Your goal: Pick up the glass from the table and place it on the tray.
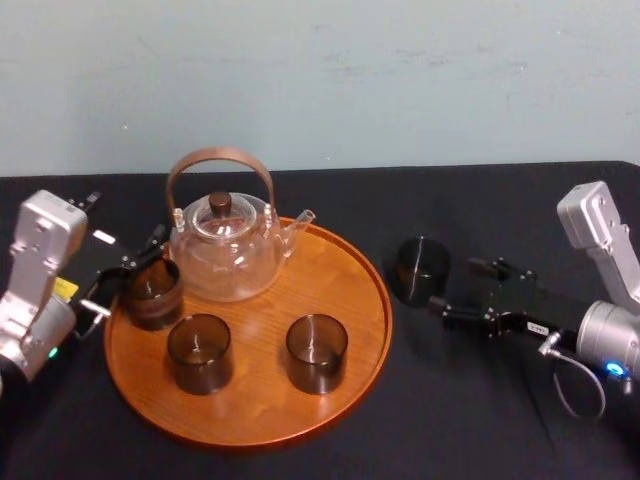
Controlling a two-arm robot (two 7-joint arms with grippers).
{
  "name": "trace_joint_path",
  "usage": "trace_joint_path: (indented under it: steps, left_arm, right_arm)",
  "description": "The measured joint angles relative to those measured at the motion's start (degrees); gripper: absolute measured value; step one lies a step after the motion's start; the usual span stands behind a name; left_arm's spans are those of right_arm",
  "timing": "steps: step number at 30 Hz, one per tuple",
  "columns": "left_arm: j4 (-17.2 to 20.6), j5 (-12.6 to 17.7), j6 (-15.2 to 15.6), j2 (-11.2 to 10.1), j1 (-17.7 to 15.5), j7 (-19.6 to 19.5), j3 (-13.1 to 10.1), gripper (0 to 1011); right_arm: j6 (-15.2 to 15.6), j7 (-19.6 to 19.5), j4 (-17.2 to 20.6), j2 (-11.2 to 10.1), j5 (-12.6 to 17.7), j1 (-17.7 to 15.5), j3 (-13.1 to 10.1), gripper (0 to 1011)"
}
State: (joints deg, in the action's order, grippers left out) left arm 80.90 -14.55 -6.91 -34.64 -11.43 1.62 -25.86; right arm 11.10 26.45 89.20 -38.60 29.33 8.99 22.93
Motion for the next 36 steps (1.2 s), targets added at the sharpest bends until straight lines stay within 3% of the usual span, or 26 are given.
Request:
trace_joint_path:
  steps: [10, 28, 36]
  left_arm:
    - [0.0, 0.0, 0.0, 0.0, 0.0, 0.0, 0.0, 1002]
    - [0.0, 0.0, 0.0, 0.0, 0.0, 0.0, 0.0, 1001]
    - [0.0, 0.0, 0.0, 0.0, 0.0, 0.0, 0.0, 1001]
  right_arm:
    - [2.07, -0.86, -1.84, 1.87, -1.25, 1.39, -0.4, 1002]
    - [4.47, -0.86, -8.55, 6.51, -3.02, 5.94, 0.92, 1002]
    - [4.71, -1.03, -9.42, 7.2, -3.2, 6.37, 0.52, 1002]
